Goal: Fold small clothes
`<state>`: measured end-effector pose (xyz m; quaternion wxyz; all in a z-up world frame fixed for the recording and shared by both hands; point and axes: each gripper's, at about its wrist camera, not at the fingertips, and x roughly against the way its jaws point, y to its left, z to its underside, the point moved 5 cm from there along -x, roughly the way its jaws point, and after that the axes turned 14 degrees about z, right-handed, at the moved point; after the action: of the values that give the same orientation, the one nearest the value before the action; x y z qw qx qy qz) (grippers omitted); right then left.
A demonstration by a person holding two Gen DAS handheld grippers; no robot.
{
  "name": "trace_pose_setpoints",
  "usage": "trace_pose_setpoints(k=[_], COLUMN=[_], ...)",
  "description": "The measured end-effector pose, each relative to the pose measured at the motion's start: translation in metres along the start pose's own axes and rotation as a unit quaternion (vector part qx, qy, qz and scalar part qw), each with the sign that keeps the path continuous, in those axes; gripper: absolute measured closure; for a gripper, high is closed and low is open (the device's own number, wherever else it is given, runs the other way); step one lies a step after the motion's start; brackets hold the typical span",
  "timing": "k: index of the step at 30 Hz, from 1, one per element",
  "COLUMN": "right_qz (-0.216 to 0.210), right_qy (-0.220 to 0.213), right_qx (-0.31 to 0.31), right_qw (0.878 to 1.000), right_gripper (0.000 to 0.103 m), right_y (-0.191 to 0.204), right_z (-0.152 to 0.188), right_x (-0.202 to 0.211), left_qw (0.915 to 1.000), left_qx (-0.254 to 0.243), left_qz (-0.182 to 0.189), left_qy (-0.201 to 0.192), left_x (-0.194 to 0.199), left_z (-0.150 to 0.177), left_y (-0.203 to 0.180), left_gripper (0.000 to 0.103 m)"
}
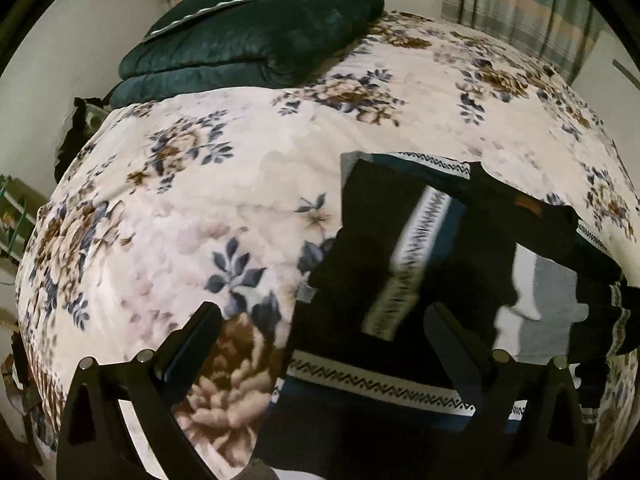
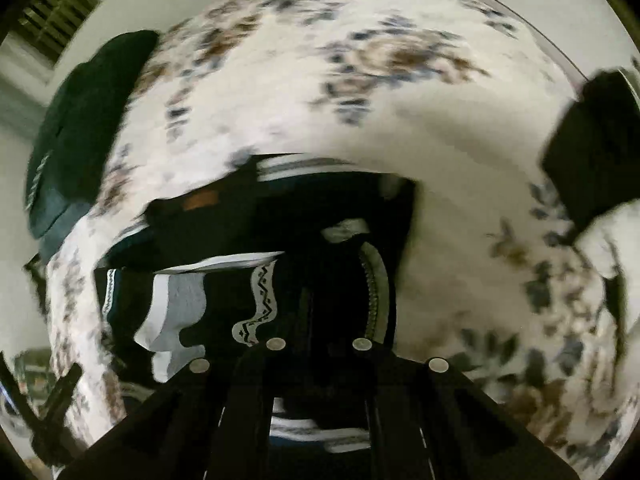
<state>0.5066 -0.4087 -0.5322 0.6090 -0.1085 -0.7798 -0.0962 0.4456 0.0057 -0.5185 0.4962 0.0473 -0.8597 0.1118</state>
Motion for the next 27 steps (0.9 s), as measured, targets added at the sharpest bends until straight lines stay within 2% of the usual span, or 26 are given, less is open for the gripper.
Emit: trace_pose_setpoints(k=[1,2,4,6,11,13,15,19,21,24,25,26,27], right_qz=[0.004,0.01,0.028,0.037,0.039,0.024,0.006,0.022,0.028,0.034,0.04,0.045,0.053], right_qy=[0.01,0.037,0.076,0.084,0.025,0.006,0.005,0.006,0.015,0.05,0.05,0.044,0.034], right_qx=[-0.004,-0.008,-0.011,-0.021,-0.037,-0.023,0.023,0.121,0.179,0.249,0.261,0.271,0.277], right_qw=[1.0,0.999,0.997,0.996,0.998,0.999,1.0,0.992,0.983,0.966,0.963,0.96,0.959], right_gripper=[0.099,0.098,0.087,0.064,0.054,0.051,0.047,0.047,0.047,0.049,0.054,0.079,0.094], right_y=[-0.006,-0.015,-0.027,-0.038,-0.046,-0.034,-0.011,0.037,0.061,0.09,0.095,0.099,0.101], right_z=[0.0,0.002,0.007,0.007,-0.001,-0.007,-0.014,-0.02,-0.02,-0.008,-0.006,-0.006,-0.008], right_x=[-0.007,-0.021,-0.041,-0.044,-0.008,0.005,0.006,-0.016,-0.034,-0.063,-0.068,-0.073,-0.076], left_qw=[1.0,1.0,0.9999,0.9997,0.9991,0.9984,0.9976,0.9952,0.9937,0.9924,0.9921,0.992,0.992], left_qx=[-0.002,-0.003,-0.008,-0.011,-0.031,-0.046,-0.058,-0.077,-0.089,-0.091,-0.091,-0.09,-0.088], left_qz=[0.0,-0.001,-0.005,-0.008,-0.009,-0.011,-0.014,-0.02,-0.02,-0.02,-0.023,-0.022,-0.021], left_qy=[0.002,0.005,0.013,0.019,0.029,0.031,0.036,0.057,0.065,0.08,0.084,0.086,0.088], left_x=[-0.003,-0.006,-0.014,-0.021,-0.036,-0.044,-0.055,-0.086,-0.101,-0.119,-0.124,-0.127,-0.129], left_z=[-0.002,-0.003,-0.005,-0.006,-0.019,-0.029,-0.04,-0.06,-0.068,-0.076,-0.078,-0.08,-0.081], left_y=[-0.001,-0.002,-0.002,-0.002,-0.004,-0.006,-0.007,-0.009,-0.009,-0.008,-0.007,-0.007,-0.006], left_gripper=[0.0,0.0,0.0,0.0,0.0,0.0,0.0,0.0,0.0,0.0,0.0,0.0,0.0])
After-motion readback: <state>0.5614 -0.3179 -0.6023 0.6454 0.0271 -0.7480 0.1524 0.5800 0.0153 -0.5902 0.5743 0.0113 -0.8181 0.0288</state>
